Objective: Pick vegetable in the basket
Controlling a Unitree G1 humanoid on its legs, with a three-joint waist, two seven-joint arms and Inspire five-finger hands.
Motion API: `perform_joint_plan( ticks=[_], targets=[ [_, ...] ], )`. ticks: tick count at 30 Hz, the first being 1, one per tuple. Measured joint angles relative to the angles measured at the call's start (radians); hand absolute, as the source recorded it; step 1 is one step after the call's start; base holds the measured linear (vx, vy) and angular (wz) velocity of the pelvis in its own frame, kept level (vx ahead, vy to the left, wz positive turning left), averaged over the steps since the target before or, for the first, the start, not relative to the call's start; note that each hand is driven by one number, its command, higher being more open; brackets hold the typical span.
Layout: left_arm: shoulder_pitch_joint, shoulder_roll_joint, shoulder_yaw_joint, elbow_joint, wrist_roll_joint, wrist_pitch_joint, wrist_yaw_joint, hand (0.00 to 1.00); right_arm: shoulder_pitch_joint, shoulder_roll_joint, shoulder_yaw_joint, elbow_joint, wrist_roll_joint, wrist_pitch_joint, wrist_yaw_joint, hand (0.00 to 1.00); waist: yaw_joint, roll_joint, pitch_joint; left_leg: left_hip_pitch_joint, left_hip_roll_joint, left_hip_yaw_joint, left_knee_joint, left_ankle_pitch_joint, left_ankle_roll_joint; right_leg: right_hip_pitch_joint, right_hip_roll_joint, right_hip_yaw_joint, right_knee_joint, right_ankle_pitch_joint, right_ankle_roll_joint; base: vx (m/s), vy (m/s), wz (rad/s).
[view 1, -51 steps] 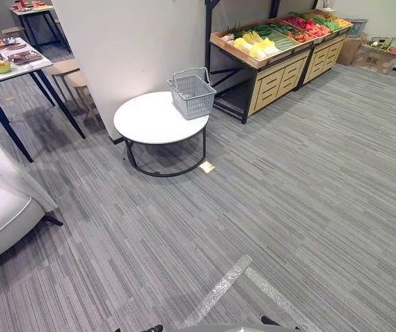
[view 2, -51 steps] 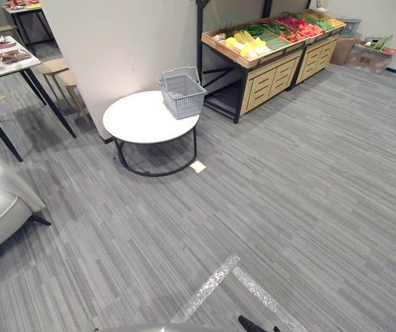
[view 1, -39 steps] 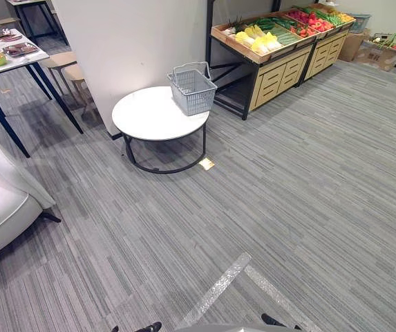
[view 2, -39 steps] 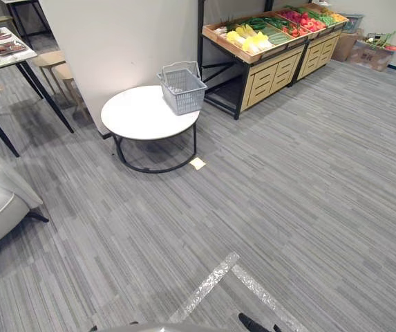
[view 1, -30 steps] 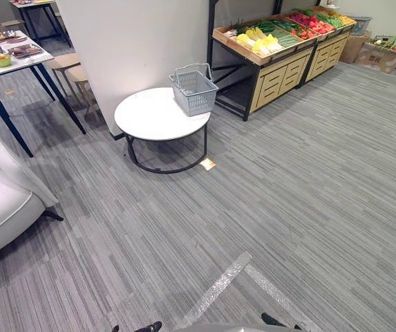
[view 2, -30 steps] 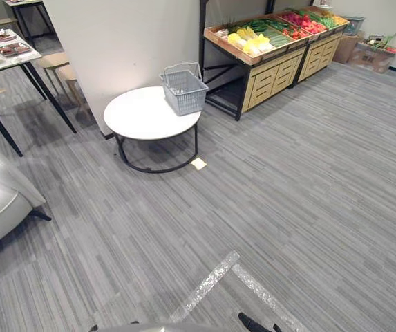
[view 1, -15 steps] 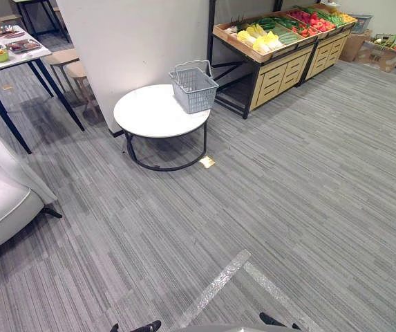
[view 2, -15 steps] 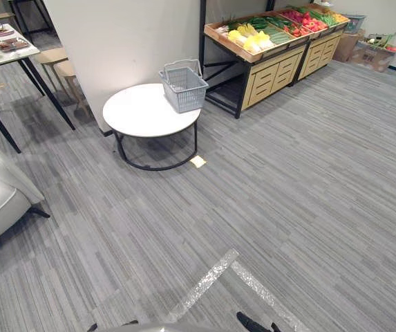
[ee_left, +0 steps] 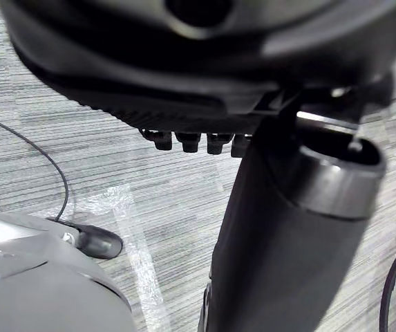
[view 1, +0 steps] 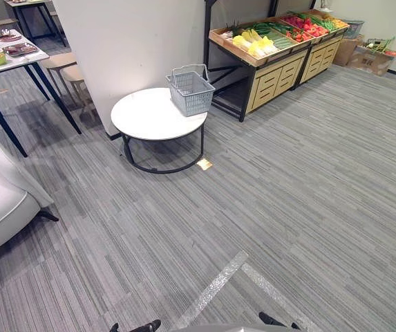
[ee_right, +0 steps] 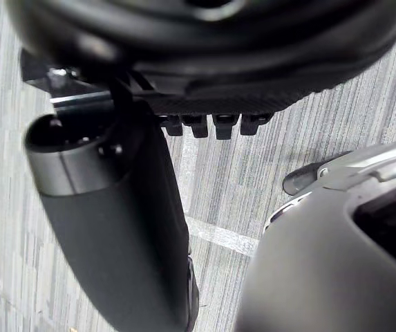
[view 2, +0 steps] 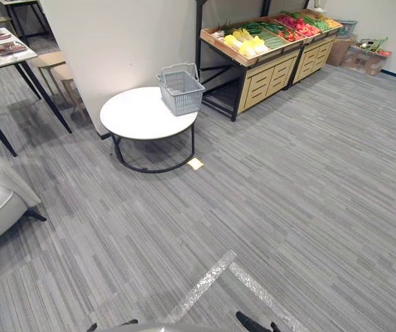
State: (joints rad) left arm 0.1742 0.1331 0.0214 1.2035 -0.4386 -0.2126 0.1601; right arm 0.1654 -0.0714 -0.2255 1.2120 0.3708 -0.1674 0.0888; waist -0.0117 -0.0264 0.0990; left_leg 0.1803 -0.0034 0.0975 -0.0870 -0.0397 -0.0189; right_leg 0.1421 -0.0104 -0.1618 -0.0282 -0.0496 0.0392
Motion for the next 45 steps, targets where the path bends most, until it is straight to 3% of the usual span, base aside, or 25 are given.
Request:
perform_joint_plan(
  ticks=[4, 14, 19, 22, 25, 31, 40, 43, 45],
  targets=[
    [0.000, 0.003, 0.000, 0.000, 0.000, -0.010, -0.031, 1.00, 0.004, 0.001, 0.019, 0.000, 0.030, -0.027, 0.009, 1.00, 0.000, -0.001, 0.002, -0.007, 0.000, -0.001, 0.000, 0.000, 0.000, -0.001, 0.001, -0.001, -0.006, 0.003, -0.004, 0.00, -0.010, 0.00],
    [0.004, 0.012, 0.026, -0.077, -0.016, -0.040, -0.214, 1.00, 0.002, -0.009, 0.010, -0.045, 0.011, -0.071, 0.059, 1.00, -0.002, 0.005, 0.005, -0.018, 0.000, 0.000, 0.000, -0.001, -0.001, -0.016, 0.002, 0.000, -0.007, 0.006, -0.010, 0.00, -0.001, 0.00],
    [-0.002, 0.011, 0.028, -0.143, -0.033, -0.039, -0.292, 1.00, -0.023, -0.010, 0.011, -0.100, -0.027, -0.135, 0.068, 1.00, -0.003, 0.010, 0.002, -0.031, -0.001, 0.000, 0.010, -0.001, -0.001, -0.033, -0.002, 0.003, 0.008, 0.006, -0.010, -0.05, -0.018, -0.01],
    [-0.001, 0.011, 0.027, -0.164, -0.033, -0.041, -0.313, 1.00, -0.025, -0.012, 0.015, -0.157, -0.085, -0.206, 0.063, 1.00, -0.004, 0.014, -0.003, -0.059, -0.002, 0.000, 0.023, -0.001, 0.000, -0.058, -0.004, 0.004, 0.017, 0.007, -0.011, -0.05, -0.017, 0.01],
    [0.009, 0.011, 0.026, -0.192, -0.032, -0.038, -0.306, 1.00, -0.023, -0.023, 0.032, -0.190, -0.097, -0.234, 0.065, 1.00, -0.004, 0.018, -0.005, -0.060, -0.002, -0.001, 0.028, -0.001, 0.000, -0.059, -0.005, 0.004, 0.021, 0.007, -0.011, -0.01, -0.007, 0.00],
    [0.016, 0.011, 0.026, -0.202, -0.032, -0.037, -0.268, 1.00, -0.019, -0.042, 0.055, -0.220, -0.093, -0.234, 0.088, 1.00, -0.005, 0.029, -0.013, -0.069, -0.002, 0.000, 0.042, -0.005, 0.006, -0.069, -0.007, 0.006, 0.036, 0.007, -0.011, -0.01, -0.002, -0.01],
    [0.039, 0.004, 0.068, -0.198, -0.031, -0.038, -0.104, 1.00, 0.027, -0.041, 0.069, -0.217, -0.091, -0.226, 0.089, 1.00, -0.010, 0.027, -0.036, -0.071, -0.002, -0.007, 0.072, -0.006, 0.007, -0.067, -0.011, 0.000, 0.064, 0.002, -0.018, -0.04, -0.012, 0.02],
    [0.037, -0.006, 0.110, -0.196, -0.031, -0.038, -0.078, 1.00, 0.033, -0.041, 0.069, -0.215, -0.076, -0.225, 0.088, 1.00, -0.019, 0.034, -0.009, -0.130, 0.005, -0.019, 0.239, -0.092, 0.007, -0.091, -0.022, -0.008, 0.184, -0.062, -0.035, -0.11, -0.024, 0.10],
    [0.037, -0.015, 0.132, -0.197, -0.032, -0.038, -0.069, 1.00, 0.041, -0.042, 0.069, -0.215, -0.050, -0.225, 0.088, 1.00, -0.018, 0.050, 0.019, -0.179, 0.029, -0.023, 0.405, -0.181, -0.011, -0.111, -0.016, -0.012, 0.290, -0.124, -0.041, -0.13, -0.036, 0.01]
  ],
)
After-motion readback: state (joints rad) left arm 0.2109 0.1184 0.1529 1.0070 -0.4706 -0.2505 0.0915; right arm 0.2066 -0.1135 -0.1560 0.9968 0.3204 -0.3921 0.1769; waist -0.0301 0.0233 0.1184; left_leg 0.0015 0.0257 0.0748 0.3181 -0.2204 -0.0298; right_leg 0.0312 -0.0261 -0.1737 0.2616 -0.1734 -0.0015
